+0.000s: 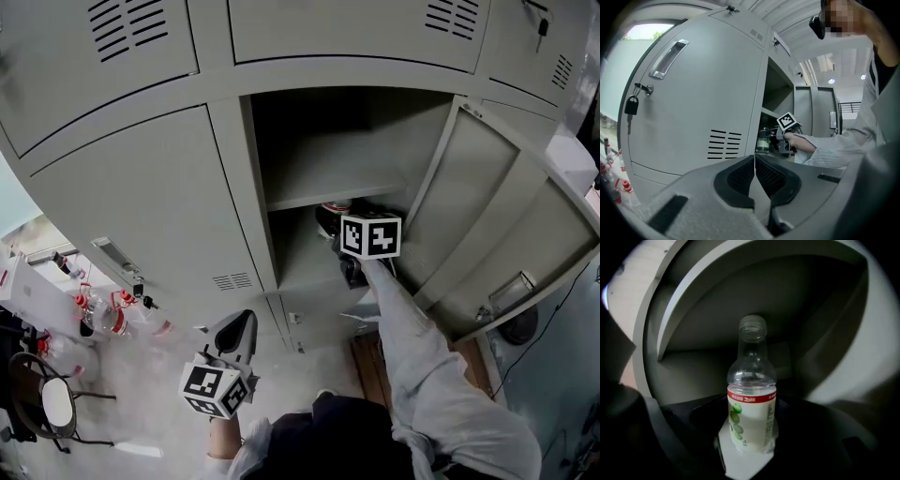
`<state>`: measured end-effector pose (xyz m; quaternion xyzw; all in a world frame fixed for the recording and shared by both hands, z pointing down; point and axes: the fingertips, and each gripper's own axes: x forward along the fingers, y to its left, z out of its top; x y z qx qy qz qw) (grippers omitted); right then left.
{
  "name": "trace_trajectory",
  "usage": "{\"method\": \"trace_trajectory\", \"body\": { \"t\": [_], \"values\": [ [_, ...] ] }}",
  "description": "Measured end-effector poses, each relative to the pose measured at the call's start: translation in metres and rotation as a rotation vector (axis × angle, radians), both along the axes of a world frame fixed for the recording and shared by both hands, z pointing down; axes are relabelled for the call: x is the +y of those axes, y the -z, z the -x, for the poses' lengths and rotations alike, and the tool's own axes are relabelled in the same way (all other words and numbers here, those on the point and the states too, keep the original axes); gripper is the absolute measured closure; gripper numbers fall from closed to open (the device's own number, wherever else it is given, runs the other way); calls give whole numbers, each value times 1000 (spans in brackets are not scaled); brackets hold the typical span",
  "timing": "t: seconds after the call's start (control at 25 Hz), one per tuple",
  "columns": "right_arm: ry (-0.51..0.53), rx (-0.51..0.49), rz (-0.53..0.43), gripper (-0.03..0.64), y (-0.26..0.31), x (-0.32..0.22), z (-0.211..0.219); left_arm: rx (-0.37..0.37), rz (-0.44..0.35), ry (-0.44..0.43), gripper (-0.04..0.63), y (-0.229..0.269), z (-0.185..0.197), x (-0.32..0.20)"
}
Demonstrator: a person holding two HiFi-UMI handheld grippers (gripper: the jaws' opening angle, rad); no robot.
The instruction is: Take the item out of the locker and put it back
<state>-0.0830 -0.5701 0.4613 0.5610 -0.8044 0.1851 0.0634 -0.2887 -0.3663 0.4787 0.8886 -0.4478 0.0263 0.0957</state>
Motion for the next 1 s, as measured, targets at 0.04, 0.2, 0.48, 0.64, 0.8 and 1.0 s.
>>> {"method": "trace_trajectory", "body": {
  "t": [0.04,0.2,0.48,0.64,0.8,1.0],
  "values": [
    [-12,58,-16,316,-1,-3,-3,1,0,0,581,0,0,-1],
    [-58,228,-88,316,-2,-17,-12,4,2,-2,581,-2,-3,-4],
    [-179,208,-151,316,-8,-35,-29,-1,18,1,581,-7,-1,-8],
    [-210,203,-165,316,-10,-44,-33,3,26,-4,582,-10,-4,-10],
    [-235,192,-175,317,-12,-48,-37,7,31,-20,581,-12,-9,-9],
    [-230,225,-159,314,-16,-47,-38,0,30,-34,581,-11,-8,-5]
  ]
}}
